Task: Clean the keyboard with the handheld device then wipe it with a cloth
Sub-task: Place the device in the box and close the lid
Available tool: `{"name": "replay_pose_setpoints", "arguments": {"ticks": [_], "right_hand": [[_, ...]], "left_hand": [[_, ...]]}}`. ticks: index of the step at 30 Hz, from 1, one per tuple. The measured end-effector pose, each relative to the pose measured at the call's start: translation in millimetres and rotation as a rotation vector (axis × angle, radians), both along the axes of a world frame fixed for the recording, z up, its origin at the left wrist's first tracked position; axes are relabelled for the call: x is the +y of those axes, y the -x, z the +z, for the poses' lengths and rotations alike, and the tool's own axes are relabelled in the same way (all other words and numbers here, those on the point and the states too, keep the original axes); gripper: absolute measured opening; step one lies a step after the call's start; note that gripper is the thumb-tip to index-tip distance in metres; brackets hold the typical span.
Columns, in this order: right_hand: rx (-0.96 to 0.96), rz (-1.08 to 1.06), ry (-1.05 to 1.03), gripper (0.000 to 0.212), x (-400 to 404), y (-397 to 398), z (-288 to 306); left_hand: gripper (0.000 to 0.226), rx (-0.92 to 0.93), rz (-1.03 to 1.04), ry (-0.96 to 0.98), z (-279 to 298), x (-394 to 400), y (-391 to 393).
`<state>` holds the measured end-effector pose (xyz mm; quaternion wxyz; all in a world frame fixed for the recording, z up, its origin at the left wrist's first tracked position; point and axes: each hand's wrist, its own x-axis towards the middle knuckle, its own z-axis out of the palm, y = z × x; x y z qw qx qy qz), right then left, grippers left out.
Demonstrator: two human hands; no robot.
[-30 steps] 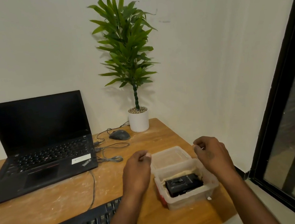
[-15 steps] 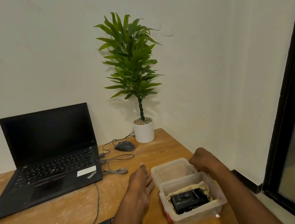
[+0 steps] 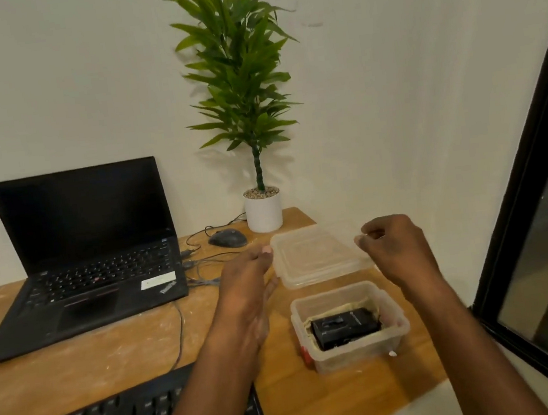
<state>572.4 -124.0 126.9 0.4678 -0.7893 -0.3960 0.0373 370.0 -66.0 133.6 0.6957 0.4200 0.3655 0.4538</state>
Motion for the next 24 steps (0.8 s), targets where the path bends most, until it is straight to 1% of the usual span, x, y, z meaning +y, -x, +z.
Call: {"name": "replay_pose_setpoints", "arguments": {"ticks": [3, 7, 16, 21, 24], "right_hand": [[-0.036, -0.036, 0.016, 0.031, -33.1, 9.4, -9.6], [-0.020, -0.084, 0.030, 0.025, -62.0, 17.5, -30.4], [-0.035, -0.137, 0.123, 0.024, -71.3, 27.7, -54.8], [-0.044, -0.136, 0.134, 0.023, -69.6, 29.1, -56.6], [-0.041, -0.125, 0.176, 0.022, -67.9, 27.9, -57.7]], "left_hand": [[0.029, 0.052, -0.015, -0.066, -12.8, -13.5, 6.3], [0.038, 0.156, -0.013, -0.123, -42.9, -33.1, 8.1], [0.051, 0.317, 0.033, -0.229, -70.3, -50.9, 11.9], [0.051, 0.327, 0.034, -0.211, -77.8, -51.7, 12.1], [0.049, 0.317, 0.040, -0.212, -79.0, -51.2, 9.8]]}}
